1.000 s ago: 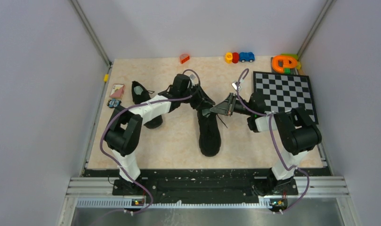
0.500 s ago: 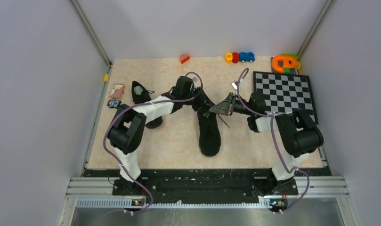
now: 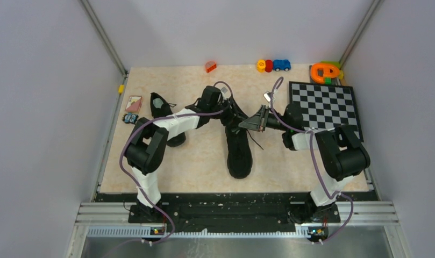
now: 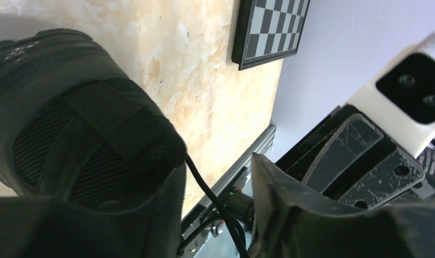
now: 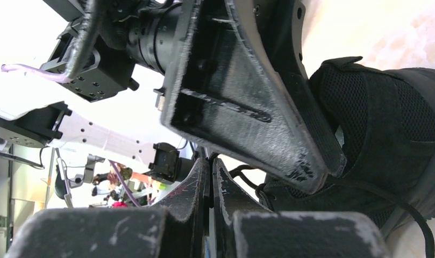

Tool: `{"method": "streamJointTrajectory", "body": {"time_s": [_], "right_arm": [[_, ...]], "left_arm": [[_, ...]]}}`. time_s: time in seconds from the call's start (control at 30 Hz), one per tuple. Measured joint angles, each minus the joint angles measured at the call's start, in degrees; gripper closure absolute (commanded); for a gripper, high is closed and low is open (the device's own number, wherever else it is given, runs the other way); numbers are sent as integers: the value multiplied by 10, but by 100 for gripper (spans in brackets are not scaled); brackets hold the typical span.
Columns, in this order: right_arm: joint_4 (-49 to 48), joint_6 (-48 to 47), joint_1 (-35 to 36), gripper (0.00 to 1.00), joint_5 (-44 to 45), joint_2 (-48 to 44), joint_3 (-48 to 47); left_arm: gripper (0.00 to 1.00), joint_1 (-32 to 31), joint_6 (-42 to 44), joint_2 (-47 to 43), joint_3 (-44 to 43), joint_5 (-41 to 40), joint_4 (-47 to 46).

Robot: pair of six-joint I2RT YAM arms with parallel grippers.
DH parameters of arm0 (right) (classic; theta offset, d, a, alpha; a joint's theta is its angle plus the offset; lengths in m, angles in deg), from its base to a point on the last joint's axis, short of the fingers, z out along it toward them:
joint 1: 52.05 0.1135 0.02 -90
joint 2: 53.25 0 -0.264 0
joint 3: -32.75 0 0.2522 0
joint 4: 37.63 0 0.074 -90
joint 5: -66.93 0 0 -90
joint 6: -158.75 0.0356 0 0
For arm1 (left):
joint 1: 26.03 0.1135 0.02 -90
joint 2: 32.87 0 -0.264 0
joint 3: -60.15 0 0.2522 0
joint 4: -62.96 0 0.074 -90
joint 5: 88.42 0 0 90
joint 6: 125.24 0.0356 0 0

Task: Tie the shoes
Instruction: Cross the shoelace with the shoelace.

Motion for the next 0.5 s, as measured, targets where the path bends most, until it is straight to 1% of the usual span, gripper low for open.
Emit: {"method": "streamJointTrajectory", "body": {"time_s": [0.03,0.1,0.43,0.5], "right_arm": [[3,-1,0,100,0,0,0],[8,-4,0,100,0,-2,0],[61,-65,2,100,-23,-5,-24],[78,-80,3,100,-28,-7,-31]], "left_arm": [[40,0,-1,1,-2,7,-4],[39,0,1,1,-6,12,-9],[38,-1,6,-1,-14,19,18],[41,-1,6,-5,-14,19,26]]}}
